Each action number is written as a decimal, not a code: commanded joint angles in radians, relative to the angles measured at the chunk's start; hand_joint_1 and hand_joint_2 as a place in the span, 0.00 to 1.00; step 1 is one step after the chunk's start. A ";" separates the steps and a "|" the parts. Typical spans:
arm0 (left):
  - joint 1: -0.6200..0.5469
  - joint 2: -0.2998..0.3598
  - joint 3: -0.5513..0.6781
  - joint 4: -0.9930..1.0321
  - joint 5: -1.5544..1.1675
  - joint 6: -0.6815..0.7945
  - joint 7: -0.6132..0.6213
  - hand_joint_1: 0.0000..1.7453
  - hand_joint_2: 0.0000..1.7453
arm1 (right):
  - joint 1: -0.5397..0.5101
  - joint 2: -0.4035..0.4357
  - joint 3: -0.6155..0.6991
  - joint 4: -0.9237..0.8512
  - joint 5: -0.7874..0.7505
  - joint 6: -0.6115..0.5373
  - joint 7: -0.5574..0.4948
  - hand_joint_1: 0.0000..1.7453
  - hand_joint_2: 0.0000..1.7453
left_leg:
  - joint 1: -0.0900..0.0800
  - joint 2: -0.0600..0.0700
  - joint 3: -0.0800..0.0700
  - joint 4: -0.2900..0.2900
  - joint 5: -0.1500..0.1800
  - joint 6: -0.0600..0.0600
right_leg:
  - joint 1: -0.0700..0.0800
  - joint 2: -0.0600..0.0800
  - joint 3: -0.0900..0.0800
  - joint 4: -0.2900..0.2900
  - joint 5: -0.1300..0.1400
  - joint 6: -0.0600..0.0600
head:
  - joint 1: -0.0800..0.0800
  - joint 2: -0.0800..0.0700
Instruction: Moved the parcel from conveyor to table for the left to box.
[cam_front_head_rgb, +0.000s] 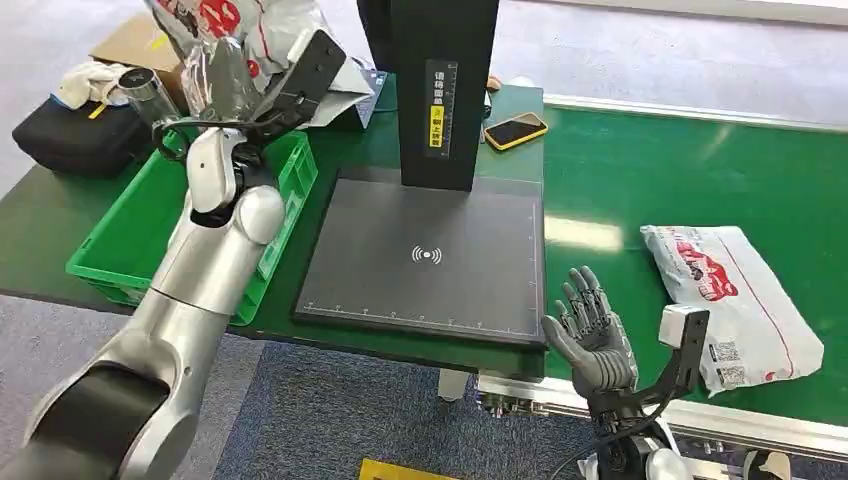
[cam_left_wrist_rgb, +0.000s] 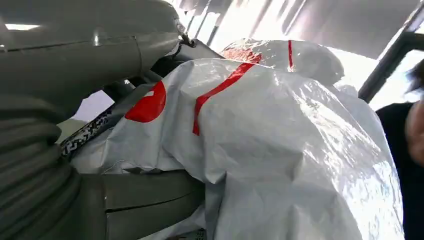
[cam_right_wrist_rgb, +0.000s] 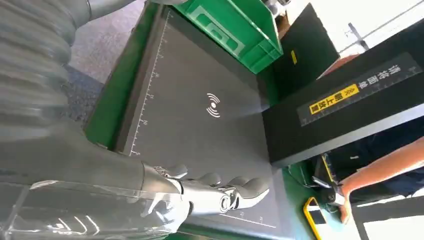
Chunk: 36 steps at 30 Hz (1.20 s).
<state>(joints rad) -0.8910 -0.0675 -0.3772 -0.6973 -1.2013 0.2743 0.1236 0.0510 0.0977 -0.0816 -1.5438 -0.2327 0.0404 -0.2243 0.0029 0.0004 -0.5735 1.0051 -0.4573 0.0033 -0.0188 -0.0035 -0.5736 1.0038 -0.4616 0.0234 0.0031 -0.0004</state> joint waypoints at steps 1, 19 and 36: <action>-0.071 0.008 0.066 0.251 -0.026 0.007 0.031 1.00 1.00 | -0.033 -0.010 0.008 0.071 0.000 0.009 0.006 0.00 1.00 | 0.001 0.002 0.002 -0.001 0.000 -0.001 | 0.001 0.002 0.002 -0.002 0.001 -0.001 | 0.000 0.000; -0.046 0.080 0.178 0.350 -0.069 -0.026 0.137 1.00 1.00 | -0.050 -0.008 0.002 0.094 0.017 0.032 0.014 0.00 1.00 | 0.001 0.003 0.003 -0.001 0.000 -0.001 | 0.001 0.004 0.002 -0.002 0.001 -0.002 | 0.000 0.000; -0.020 0.098 0.254 0.375 -0.073 -0.066 0.163 1.00 1.00 | -0.041 0.002 -0.009 0.079 0.026 0.041 0.013 0.00 1.00 | 0.002 0.001 0.003 -0.003 0.000 -0.001 | 0.002 0.001 0.004 -0.003 0.001 -0.002 | 0.000 0.000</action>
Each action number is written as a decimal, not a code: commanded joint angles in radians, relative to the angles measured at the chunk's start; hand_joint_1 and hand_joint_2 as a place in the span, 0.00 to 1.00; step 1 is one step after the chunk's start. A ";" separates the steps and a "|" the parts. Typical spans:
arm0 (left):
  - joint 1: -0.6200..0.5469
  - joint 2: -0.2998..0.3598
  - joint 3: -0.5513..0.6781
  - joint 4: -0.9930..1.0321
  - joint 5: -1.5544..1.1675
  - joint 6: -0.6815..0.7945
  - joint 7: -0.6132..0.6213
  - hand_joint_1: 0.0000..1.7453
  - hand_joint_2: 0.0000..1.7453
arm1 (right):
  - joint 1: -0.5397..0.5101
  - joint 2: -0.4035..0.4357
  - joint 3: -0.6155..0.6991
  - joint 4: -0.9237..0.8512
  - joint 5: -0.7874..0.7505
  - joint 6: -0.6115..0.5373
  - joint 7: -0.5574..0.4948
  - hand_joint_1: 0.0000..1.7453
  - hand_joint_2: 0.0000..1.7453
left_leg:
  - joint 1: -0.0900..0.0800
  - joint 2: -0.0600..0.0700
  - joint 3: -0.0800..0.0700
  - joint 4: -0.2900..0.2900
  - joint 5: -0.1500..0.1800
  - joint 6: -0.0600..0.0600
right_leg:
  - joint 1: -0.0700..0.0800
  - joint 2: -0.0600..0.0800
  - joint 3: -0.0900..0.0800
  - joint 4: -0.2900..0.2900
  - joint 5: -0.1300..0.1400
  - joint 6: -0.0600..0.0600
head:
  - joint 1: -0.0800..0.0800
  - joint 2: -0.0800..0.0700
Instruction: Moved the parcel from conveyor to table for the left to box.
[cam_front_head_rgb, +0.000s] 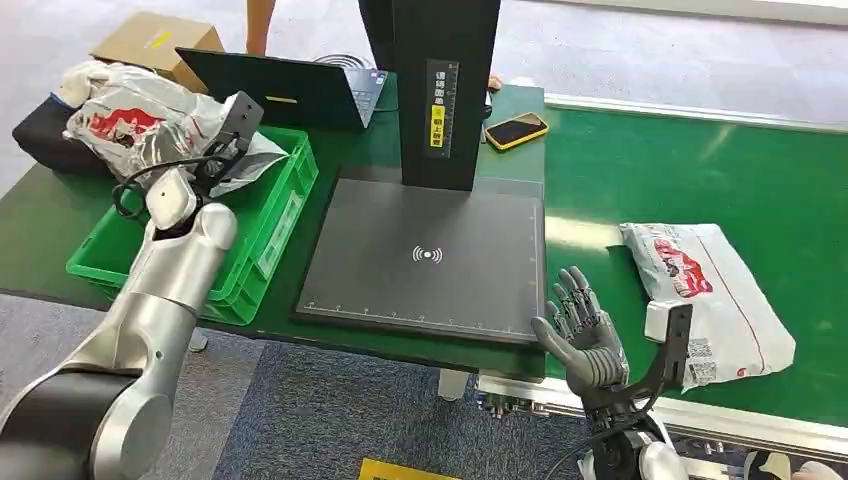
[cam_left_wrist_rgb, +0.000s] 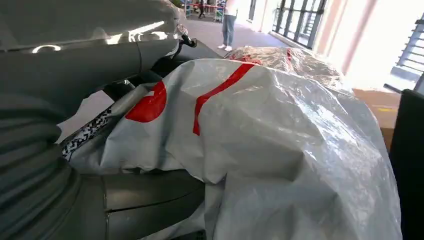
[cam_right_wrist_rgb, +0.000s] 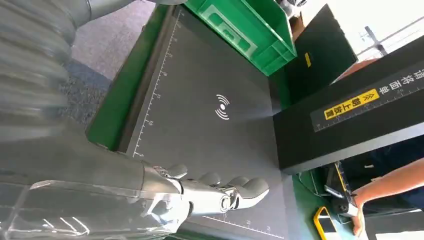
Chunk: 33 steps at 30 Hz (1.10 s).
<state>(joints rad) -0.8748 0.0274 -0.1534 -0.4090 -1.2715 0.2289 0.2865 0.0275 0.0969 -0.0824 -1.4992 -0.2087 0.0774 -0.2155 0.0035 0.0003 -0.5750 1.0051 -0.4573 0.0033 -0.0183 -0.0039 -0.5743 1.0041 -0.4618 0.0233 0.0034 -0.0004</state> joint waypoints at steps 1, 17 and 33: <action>-0.037 0.003 0.030 0.087 -0.003 -0.021 0.001 1.00 1.00 | -0.017 0.003 -0.008 0.035 0.002 0.004 0.004 0.00 1.00 | 0.002 0.002 0.006 -0.004 0.001 -0.001 | 0.002 0.002 0.006 -0.005 0.002 -0.003 | 0.000 0.000; -0.045 -0.031 0.068 0.073 -0.034 -0.048 -0.008 0.00 1.00 | -0.001 0.003 -0.020 0.020 0.010 0.010 0.006 0.00 1.00 | 0.001 -0.001 0.001 0.000 0.000 0.000 | 0.001 -0.001 0.002 -0.001 0.000 -0.001 | 0.000 0.000; 0.108 -0.170 -0.085 -0.425 0.125 -0.053 -0.244 0.00 1.00 | 0.005 0.002 -0.023 0.011 0.010 0.003 0.005 0.00 1.00 | 0.000 -0.002 0.000 0.000 0.000 0.000 | 0.000 -0.002 0.001 -0.001 0.000 -0.001 | 0.000 0.000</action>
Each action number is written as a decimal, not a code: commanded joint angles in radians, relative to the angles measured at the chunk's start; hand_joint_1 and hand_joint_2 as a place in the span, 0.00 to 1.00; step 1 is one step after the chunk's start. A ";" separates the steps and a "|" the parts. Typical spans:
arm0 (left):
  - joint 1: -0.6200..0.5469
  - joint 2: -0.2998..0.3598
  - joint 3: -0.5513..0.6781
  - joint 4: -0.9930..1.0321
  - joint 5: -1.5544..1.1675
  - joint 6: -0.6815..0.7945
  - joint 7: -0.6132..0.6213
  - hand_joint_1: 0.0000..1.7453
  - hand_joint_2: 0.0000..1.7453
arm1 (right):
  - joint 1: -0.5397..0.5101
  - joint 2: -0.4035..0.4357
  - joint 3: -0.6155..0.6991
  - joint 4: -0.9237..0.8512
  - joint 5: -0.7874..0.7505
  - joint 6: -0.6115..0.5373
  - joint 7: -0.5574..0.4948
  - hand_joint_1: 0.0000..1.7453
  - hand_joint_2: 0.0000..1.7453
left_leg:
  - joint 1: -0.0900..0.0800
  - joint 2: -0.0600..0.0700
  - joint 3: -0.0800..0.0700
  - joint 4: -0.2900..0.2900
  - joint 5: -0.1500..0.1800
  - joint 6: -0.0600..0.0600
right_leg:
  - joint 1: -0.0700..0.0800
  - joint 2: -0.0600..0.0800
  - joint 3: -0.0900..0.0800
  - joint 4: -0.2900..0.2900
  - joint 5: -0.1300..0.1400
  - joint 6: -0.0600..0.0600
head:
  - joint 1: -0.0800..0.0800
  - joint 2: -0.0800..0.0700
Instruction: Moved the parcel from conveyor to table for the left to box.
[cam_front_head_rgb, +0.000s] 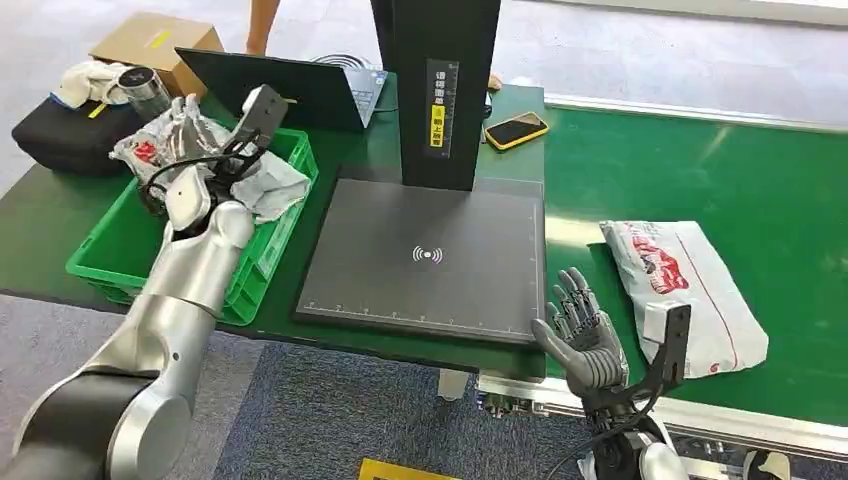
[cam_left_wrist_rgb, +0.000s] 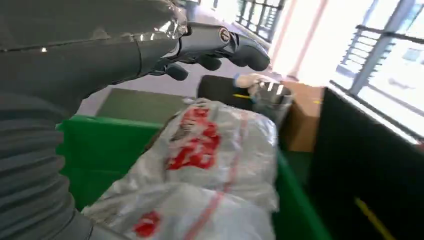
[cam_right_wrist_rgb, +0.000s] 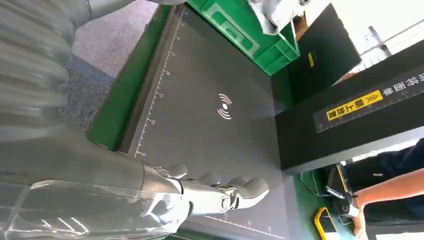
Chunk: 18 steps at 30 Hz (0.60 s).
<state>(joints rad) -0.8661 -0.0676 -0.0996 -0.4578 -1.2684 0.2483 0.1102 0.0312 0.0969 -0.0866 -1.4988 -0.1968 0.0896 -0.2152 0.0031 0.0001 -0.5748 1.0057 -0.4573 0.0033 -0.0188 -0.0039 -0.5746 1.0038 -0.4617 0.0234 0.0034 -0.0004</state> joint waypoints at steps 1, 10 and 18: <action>0.139 -0.067 -0.184 -0.466 0.159 -0.092 -0.062 0.00 1.00 | 0.002 0.001 -0.017 0.011 -0.002 -0.011 0.005 0.00 1.00 | 0.000 -0.003 0.001 -0.001 0.000 0.000 | 0.001 -0.003 0.003 -0.002 -0.001 -0.001 | 0.000 0.000; 0.354 -0.001 -0.370 -0.919 0.387 -0.135 -0.102 0.00 1.00 | -0.001 0.000 -0.007 0.009 -0.003 -0.025 0.006 0.00 1.00 | 0.000 0.001 0.001 -0.001 -0.001 0.000 | 0.000 0.001 0.001 -0.001 0.000 -0.001 | 0.000 0.000; 0.592 0.047 -0.479 -1.126 0.760 -0.214 -0.205 0.00 1.00 | 0.041 -0.006 0.022 -0.069 0.017 -0.051 -0.004 0.00 1.00 | -0.001 0.004 0.006 -0.005 -0.001 -0.001 | 0.000 0.004 0.004 -0.004 0.000 -0.002 | 0.000 0.000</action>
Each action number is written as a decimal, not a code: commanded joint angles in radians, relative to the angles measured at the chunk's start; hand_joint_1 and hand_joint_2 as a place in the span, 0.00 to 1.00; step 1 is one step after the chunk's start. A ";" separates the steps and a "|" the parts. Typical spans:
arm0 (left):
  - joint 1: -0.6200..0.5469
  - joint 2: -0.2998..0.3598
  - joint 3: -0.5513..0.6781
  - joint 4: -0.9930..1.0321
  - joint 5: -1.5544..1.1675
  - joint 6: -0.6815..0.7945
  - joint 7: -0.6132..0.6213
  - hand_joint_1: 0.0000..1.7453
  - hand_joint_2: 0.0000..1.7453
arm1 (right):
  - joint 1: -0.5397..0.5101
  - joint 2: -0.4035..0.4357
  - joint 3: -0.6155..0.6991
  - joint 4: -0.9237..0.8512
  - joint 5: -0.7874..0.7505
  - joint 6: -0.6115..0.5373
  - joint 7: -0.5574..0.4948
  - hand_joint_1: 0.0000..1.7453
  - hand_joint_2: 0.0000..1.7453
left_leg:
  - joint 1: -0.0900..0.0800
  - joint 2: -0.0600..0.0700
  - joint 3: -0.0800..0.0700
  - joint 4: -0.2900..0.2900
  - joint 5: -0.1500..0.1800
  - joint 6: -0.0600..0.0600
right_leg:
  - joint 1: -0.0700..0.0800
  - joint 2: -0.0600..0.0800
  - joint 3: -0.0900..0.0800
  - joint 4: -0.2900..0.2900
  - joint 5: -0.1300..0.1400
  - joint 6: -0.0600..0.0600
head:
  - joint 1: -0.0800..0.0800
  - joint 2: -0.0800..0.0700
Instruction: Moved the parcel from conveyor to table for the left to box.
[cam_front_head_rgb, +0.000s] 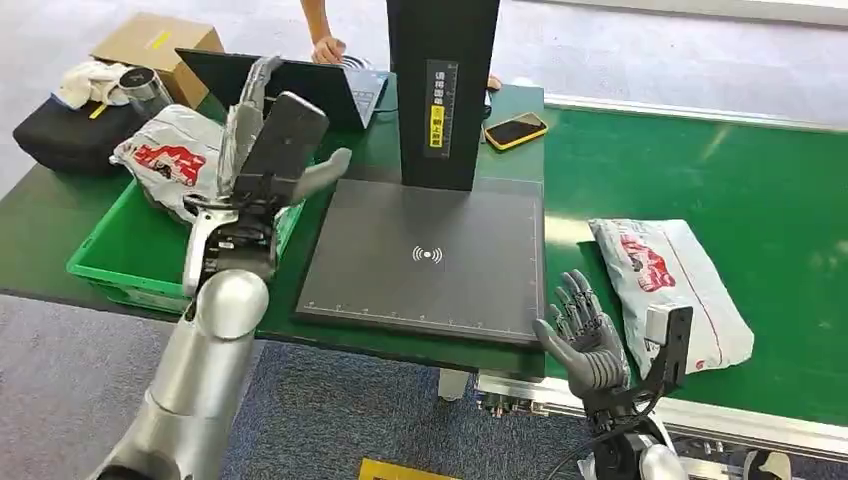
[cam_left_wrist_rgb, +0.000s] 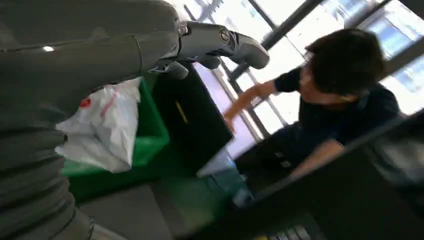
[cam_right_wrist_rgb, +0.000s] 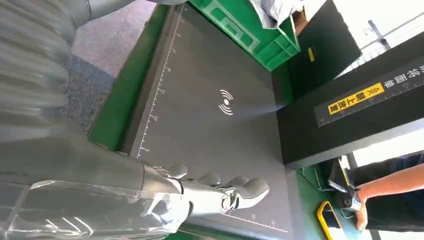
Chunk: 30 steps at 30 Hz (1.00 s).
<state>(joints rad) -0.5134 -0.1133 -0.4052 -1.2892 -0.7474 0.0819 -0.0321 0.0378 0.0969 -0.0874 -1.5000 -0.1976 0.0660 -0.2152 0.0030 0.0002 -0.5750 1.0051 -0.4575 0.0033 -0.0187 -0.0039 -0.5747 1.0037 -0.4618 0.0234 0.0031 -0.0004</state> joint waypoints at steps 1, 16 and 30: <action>0.286 0.101 -0.184 -0.314 0.248 -0.042 -0.074 0.00 1.00 | 0.056 -0.004 0.024 -0.105 0.023 -0.030 -0.004 0.00 1.00 | 0.000 0.003 0.006 -0.004 -0.001 -0.001 | 0.000 0.003 0.005 -0.003 0.000 -0.001 | 0.000 0.000; 0.590 0.064 -0.126 -0.289 0.378 -0.160 -0.107 0.00 1.00 | 0.148 0.030 -0.028 -0.205 0.029 -0.024 0.026 0.00 1.00 | 0.000 0.002 0.005 -0.003 -0.002 -0.001 | 0.000 0.002 0.004 -0.003 -0.002 -0.002 | 0.000 0.000; 0.565 0.033 -0.144 -0.248 0.355 -0.216 -0.102 0.00 1.00 | 0.184 0.082 -0.045 -0.272 0.042 -0.017 0.002 0.00 1.00 | 0.001 -0.001 0.004 -0.003 -0.002 -0.001 | 0.001 -0.001 0.004 -0.002 -0.002 -0.002 | 0.000 0.000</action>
